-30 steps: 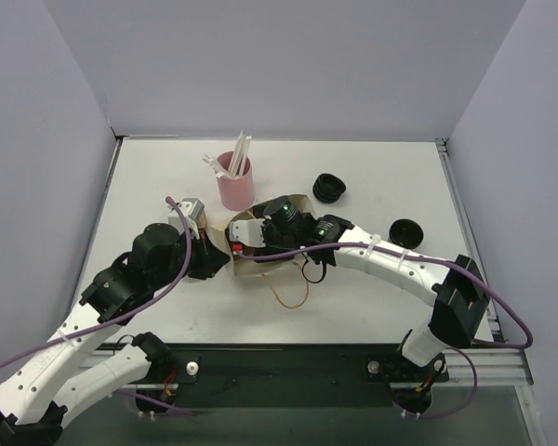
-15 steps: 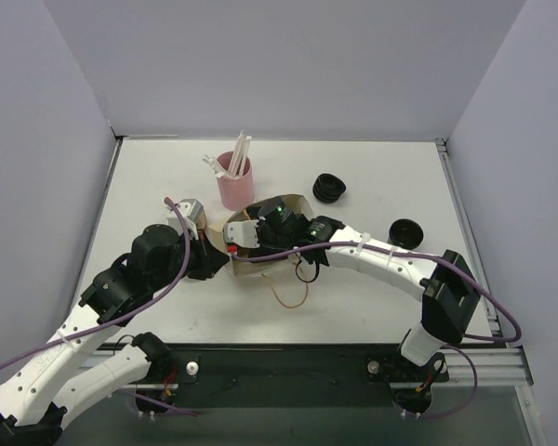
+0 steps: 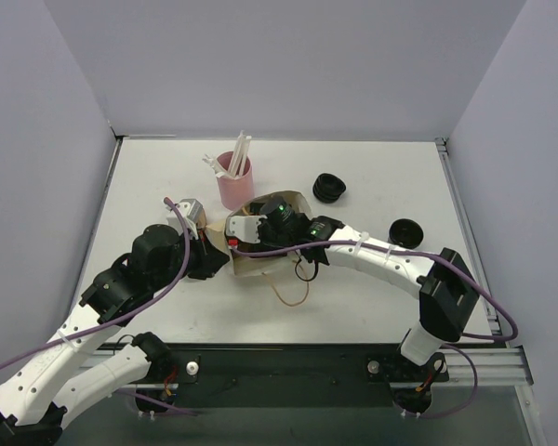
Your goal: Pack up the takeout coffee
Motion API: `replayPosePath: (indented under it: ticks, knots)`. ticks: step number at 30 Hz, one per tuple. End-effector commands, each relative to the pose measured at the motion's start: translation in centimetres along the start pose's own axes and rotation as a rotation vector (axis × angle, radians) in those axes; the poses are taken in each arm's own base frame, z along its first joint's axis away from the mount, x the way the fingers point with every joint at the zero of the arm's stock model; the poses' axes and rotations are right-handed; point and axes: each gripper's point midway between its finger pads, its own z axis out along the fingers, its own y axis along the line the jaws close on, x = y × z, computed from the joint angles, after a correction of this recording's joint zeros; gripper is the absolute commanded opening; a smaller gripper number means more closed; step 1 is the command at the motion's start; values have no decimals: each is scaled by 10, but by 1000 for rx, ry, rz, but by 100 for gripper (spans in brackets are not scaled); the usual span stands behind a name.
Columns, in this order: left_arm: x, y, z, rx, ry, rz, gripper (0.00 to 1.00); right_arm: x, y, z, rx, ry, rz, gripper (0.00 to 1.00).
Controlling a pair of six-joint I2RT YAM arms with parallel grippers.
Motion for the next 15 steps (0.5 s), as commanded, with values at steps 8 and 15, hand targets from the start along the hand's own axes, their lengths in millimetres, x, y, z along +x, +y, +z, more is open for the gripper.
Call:
replayPosePath:
  ticks: [8, 15]
  knots:
    - [4, 0, -2, 5, 16, 5, 0, -3, -19, 10, 51, -30, 81, 33]
    - [5, 0, -1, 6, 15, -3, 0, -5, -11, 17, 31, -50, 97, 33]
